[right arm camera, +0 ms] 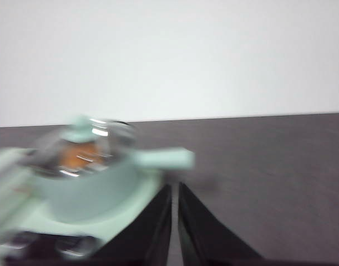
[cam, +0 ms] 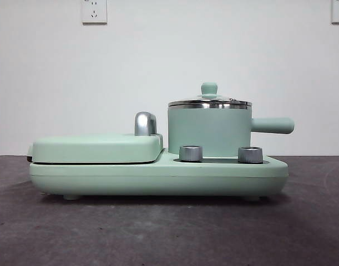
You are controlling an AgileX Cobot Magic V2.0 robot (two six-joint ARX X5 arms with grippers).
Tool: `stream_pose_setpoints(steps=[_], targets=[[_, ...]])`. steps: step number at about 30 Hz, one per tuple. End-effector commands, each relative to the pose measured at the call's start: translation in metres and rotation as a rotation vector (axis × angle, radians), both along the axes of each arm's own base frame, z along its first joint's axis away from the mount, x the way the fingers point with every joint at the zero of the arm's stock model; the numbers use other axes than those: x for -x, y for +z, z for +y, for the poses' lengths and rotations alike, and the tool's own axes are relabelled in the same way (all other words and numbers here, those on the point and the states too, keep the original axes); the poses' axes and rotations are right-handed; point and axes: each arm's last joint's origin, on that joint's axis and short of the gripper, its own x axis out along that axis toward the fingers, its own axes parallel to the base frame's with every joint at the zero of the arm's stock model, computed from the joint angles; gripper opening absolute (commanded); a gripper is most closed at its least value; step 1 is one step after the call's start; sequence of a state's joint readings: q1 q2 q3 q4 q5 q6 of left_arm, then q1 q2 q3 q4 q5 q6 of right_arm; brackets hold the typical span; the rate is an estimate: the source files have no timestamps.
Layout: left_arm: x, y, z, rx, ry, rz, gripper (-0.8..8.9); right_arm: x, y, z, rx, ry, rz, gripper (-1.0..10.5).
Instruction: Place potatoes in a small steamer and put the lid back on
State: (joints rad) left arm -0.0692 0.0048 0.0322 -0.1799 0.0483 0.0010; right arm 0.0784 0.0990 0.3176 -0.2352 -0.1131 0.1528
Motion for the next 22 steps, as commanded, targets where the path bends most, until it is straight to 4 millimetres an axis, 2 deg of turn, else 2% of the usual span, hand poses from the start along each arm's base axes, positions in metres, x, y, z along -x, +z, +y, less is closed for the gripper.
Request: stream_pose_setpoints(steps=[1,4,9,22], targets=[[-0.001,-0.007,0.000,-0.011,0.000,0.023,0.24,-0.007,-0.036,-0.005,0.045,-0.096,0.039,0.2],[-0.001,-0.007,0.000,-0.011,0.000,0.023,0.24,-0.011,-0.062,-0.010,0.051,-0.181,0.098,0.2],[-0.001,-0.007,0.000,-0.011,0.000,0.023,0.24,-0.015,-0.087,-0.011,0.092,-0.183,0.159,0.2],[-0.001,-0.007,0.000,-0.011,0.000,0.023,0.24,-0.016,-0.089,-0.008,0.159,-0.163,0.133,0.2]])
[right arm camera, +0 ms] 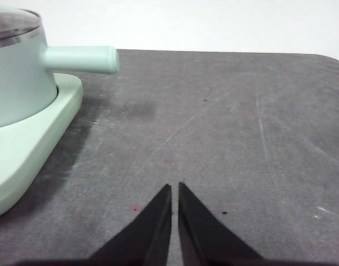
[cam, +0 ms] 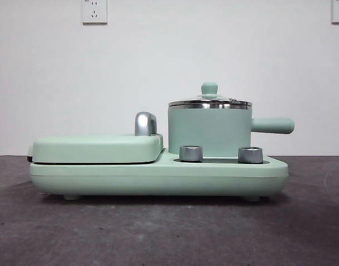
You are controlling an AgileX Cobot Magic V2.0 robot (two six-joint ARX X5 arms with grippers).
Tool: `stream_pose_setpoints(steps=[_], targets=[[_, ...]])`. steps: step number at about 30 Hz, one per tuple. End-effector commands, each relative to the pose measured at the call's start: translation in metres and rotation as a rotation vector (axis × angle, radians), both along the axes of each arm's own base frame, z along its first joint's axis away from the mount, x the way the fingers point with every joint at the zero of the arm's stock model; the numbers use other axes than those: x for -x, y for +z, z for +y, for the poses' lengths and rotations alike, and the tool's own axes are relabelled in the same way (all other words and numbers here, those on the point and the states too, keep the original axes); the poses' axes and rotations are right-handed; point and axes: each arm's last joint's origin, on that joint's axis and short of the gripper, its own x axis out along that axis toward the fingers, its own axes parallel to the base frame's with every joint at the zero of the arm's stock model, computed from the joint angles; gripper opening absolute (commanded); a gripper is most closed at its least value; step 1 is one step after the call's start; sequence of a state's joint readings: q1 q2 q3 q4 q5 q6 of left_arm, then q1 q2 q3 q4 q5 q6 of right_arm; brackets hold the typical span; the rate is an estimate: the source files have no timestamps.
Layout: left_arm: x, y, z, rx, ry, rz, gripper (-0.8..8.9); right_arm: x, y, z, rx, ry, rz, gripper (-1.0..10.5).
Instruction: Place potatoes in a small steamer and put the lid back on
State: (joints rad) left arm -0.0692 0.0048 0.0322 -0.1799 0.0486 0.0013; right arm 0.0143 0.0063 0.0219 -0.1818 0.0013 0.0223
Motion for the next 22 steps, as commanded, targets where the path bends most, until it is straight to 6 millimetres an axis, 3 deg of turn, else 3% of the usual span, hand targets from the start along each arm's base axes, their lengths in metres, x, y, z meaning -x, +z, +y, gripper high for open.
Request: stream_pose_setpoints(steps=[1,22], targets=[[-0.0007,-0.0069,0.0001,-0.011,0.000,0.023,0.24,-0.0005,-0.0022,0.0005,0.012,0.005,-0.003,0.2],[-0.0007,-0.0069,0.0001,-0.011,0.000,0.023,0.24,-0.0007,-0.0005,0.0005,0.011,0.008,-0.019,0.2]])
